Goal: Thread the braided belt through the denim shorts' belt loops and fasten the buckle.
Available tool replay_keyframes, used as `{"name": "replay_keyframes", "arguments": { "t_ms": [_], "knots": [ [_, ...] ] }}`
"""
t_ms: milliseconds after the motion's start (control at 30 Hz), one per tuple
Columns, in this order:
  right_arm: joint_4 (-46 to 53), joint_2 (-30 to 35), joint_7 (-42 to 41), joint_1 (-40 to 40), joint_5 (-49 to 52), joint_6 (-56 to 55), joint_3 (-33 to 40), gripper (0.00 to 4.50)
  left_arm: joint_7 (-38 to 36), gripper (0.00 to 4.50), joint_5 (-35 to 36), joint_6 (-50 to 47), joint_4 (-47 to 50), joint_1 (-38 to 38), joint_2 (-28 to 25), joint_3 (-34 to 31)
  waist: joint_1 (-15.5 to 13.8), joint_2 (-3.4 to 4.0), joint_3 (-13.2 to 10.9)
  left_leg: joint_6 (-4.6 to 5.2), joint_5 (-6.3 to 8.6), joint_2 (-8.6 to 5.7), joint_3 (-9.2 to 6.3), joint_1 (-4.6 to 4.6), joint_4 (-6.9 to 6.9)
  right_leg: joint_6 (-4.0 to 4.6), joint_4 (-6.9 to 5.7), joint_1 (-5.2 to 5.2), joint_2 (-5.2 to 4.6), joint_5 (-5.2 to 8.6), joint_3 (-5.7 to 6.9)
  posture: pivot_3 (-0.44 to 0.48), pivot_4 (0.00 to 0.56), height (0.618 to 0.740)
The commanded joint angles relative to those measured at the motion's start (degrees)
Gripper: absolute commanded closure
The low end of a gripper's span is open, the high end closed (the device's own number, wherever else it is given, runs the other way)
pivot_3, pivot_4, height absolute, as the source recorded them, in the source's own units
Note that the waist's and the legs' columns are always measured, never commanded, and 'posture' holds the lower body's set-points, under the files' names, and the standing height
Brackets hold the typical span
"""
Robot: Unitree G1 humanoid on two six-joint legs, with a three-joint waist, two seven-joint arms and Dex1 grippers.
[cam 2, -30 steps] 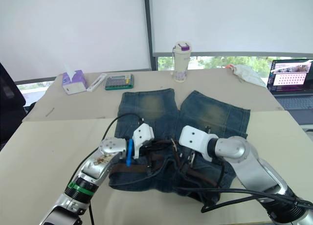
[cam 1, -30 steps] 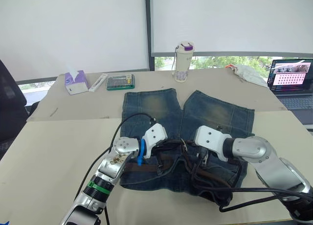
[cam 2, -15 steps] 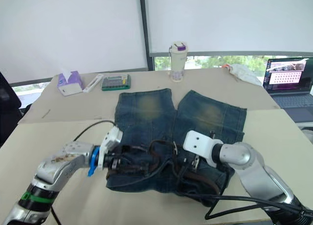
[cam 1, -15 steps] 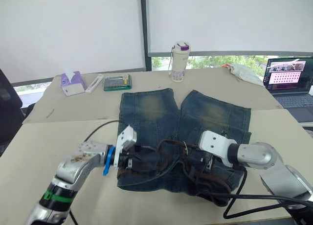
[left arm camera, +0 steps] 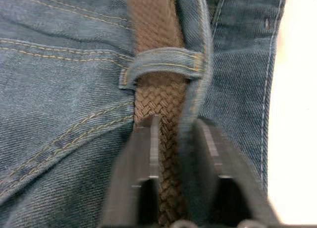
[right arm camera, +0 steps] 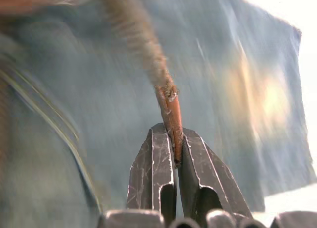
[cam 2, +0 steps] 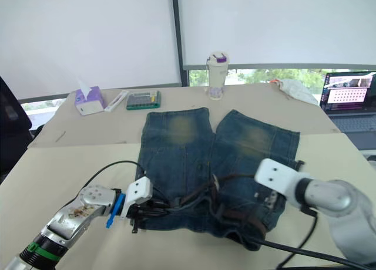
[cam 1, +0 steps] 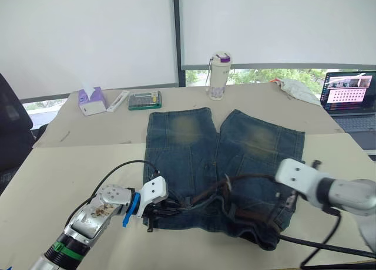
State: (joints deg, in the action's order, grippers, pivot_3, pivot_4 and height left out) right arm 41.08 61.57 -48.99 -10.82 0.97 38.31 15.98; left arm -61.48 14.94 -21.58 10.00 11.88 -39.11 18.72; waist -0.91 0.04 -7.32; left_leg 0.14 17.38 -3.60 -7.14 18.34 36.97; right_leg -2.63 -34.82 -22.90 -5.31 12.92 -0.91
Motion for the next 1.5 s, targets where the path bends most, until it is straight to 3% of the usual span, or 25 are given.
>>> {"name": "replay_keyframes", "arguments": {
  "t_ms": [33,133,233,333,433,533,767,800,900,1167,1400,1500],
  "knots": [
    [-4.7,1.3,-1.0,-7.0,-7.6,-4.4,14.5,4.5,0.9,4.47,-3.5,-0.5,-3.6,-2.5,-1.4,1.1,-0.2,0.02,0.0,0.01,0.0,0.0,0.02,-0.06,0.0,-0.01,-0.01,0.05,0.0,0.01,0.0,0.0,0.15,0.74],
    [-7.6,0.5,-1.0,-11.5,-10.1,-8.6,20.1,4.5,1.3,4.47,-3.6,0.2,-3.8,-2.7,-1.5,1.1,-0.1,0.0,0.0,0.13,0.09,-0.01,0.04,-0.05,0.01,-0.44,0.07,0.41,-0.03,0.28,-0.01,0.0,0.15,0.74],
    [-6.5,-0.7,-1.4,-11.5,-8.4,-8.8,21.0,4.5,1.4,4.47,-3.0,2.6,-4.0,-2.8,-1.2,0.5,0.1,0.0,0.0,0.18,0.13,0.0,0.04,-0.1,0.01,-0.47,0.13,0.51,-0.03,0.33,-0.03,0.0,0.15,0.74],
    [-3.5,-2.3,-2.0,-10.1,-5.7,-7.1,20.8,4.5,-1.4,4.47,4.9,1.3,-0.2,-3.1,0.2,-3.0,0.1,-0.01,0.0,0.19,0.13,-0.02,0.02,-0.07,0.01,-0.35,0.17,0.51,-0.06,0.26,-0.03,0.0,0.15,0.74],
    [-2.1,-2.9,-2.7,-8.9,-4.9,-6.2,21.1,4.5,-1.4,4.47,6.7,2.1,0.2,-2.8,1.1,-4.7,0.0,-0.02,0.0,0.19,0.13,-0.05,-0.01,-0.05,0.03,-0.18,0.19,0.47,-0.09,0.15,-0.02,0.0,0.15,0.74],
    [-1.4,-3.0,-3.4,-8.0,-4.2,-5.2,21.8,4.5,-1.8,4.47,13.8,-4.7,1.7,-1.5,1.9,-7.8,0.1,-0.05,0.0,0.19,0.14,-0.05,-0.02,-0.03,0.04,-0.19,0.21,0.48,-0.09,0.16,0.0,0.0,0.15,0.74],
    [4.6,-4.3,-5.6,-4.7,3.2,-0.7,17.9,4.5,-1.2,2.2,17.6,-10.2,3.4,6.6,3.9,-9.6,0.2,-0.07,-0.1,0.2,0.14,-0.04,-0.02,-0.05,0.04,-0.18,0.21,0.5,-0.06,0.15,0.03,0.0,0.15,0.74],
    [5.4,-3.9,-5.5,-2.9,4.6,0.1,15.9,4.5,-1.3,1.88,17.1,-10.5,4.1,9.3,4.7,-8.9,0.2,-0.1,-0.1,0.19,0.14,-0.04,-0.02,-0.05,0.05,-0.18,0.2,0.5,-0.06,0.16,0.04,0.0,0.15,0.74],
    [6.5,-2.6,-5.1,1.4,6.5,1.9,11.8,4.5,-0.7,1.88,16.8,-12.6,5.0,15.3,6.5,-7.5,0.2,-0.19,-0.1,0.18,0.13,-0.04,-0.03,-0.04,0.09,-0.19,0.21,0.51,-0.05,0.16,0.06,0.0,0.15,0.74],
    [5.8,-1.6,-2.3,17.5,8.5,4.4,-7.0,4.5,2.3,1.88,4.6,-6.0,-3.3,31.7,16.1,2.1,0.3,-0.28,-0.2,-0.17,-0.07,-0.13,0.04,-0.08,0.26,-0.08,0.39,0.48,-0.05,0.05,0.13,0.0,0.15,0.74],
    [6.1,-2.4,-1.4,29.1,9.8,8.7,-16.3,4.5,0.7,1.88,-3.9,1.3,-7.7,35.0,16.9,7.2,0.5,-0.28,-0.2,-0.12,-0.04,-0.09,-0.03,-0.08,0.21,-0.08,0.41,0.4,0.0,0.05,0.09,0.0,0.15,0.74],
    [7.1,-3.1,-0.8,31.8,10.7,10.9,-18.5,4.5,0.5,1.88,-4.3,2.1,-7.8,35.0,17.8,6.9,0.4,-0.27,-0.2,-0.12,-0.05,-0.08,-0.07,-0.01,0.24,-0.07,0.4,0.28,-0.01,0.04,0.09,0.0,0.15,0.74]
  ]
}}
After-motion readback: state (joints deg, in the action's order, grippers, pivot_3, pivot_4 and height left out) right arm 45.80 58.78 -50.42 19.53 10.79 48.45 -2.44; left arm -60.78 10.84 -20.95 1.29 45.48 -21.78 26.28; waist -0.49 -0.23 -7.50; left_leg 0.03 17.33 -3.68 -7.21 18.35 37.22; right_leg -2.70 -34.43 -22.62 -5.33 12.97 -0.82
